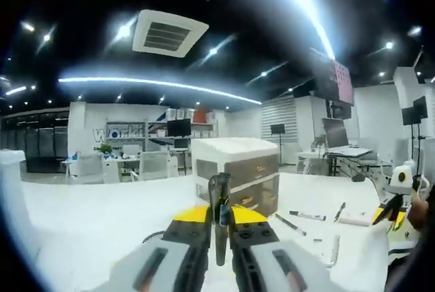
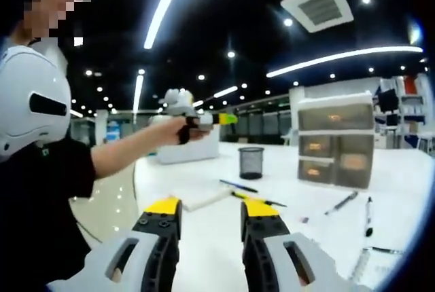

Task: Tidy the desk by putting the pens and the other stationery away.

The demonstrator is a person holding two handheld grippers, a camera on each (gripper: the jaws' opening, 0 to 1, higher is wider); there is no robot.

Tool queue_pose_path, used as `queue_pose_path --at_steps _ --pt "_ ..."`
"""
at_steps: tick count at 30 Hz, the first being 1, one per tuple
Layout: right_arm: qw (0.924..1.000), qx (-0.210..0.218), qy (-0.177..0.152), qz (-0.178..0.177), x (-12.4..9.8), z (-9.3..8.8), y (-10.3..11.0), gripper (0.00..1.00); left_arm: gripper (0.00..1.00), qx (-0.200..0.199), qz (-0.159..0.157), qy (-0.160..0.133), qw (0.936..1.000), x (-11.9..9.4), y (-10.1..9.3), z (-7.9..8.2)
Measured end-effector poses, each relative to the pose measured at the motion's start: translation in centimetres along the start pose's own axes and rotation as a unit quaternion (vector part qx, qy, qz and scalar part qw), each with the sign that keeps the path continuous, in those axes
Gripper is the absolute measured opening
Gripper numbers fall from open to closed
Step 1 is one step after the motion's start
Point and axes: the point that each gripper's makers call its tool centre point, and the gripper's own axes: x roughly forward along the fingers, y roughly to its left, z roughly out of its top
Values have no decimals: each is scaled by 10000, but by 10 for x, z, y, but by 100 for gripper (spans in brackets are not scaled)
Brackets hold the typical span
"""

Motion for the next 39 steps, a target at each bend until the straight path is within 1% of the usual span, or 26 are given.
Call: queue_pose_path --at_steps 2,3,7,12,14,15,17,25,26,27,28,31,39 --pt "10000 -17 9 -2 0 1 1 33 11 114 60 -2 9999 7 6 2" --pt "10000 -43 12 -6 0 1 1 33 11 125 85 11 9999 10 4 3" --pt "10000 -87 24 -10 -1 3 2 33 11 165 201 44 9997 21 11 5" --pt "9999 -96 80 -99 -5 1 -4 33 11 173 297 89 9994 32 19 5" --pt "9998 -115 98 -123 -7 1 -5 33 11 243 369 99 9990 36 23 4" --pt "9998 -128 100 -135 -7 2 -6 33 11 252 432 102 9987 37 26 3" --pt "9997 -149 93 -155 -9 3 -6 33 11 121 565 109 9983 38 33 -1" --pt "9996 -162 111 -206 -13 3 -8 33 11 -16 715 182 9973 41 42 -13" --pt "9996 -166 97 -198 -12 4 -8 33 11 -66 714 183 9973 41 42 -15" --pt "9996 -188 72 -198 -12 5 -8 33 11 -253 703 148 9971 41 42 -15" --pt "9996 -198 56 -193 -11 6 -7 33 11 -326 694 133 9970 41 41 -16" --pt "9996 -208 32 -162 -10 8 -6 33 11 -153 739 178 9970 43 42 -18" --pt "9996 -205 -35 -177 -10 11 -5 32 11 -158 831 237 9961 45 48 -26"
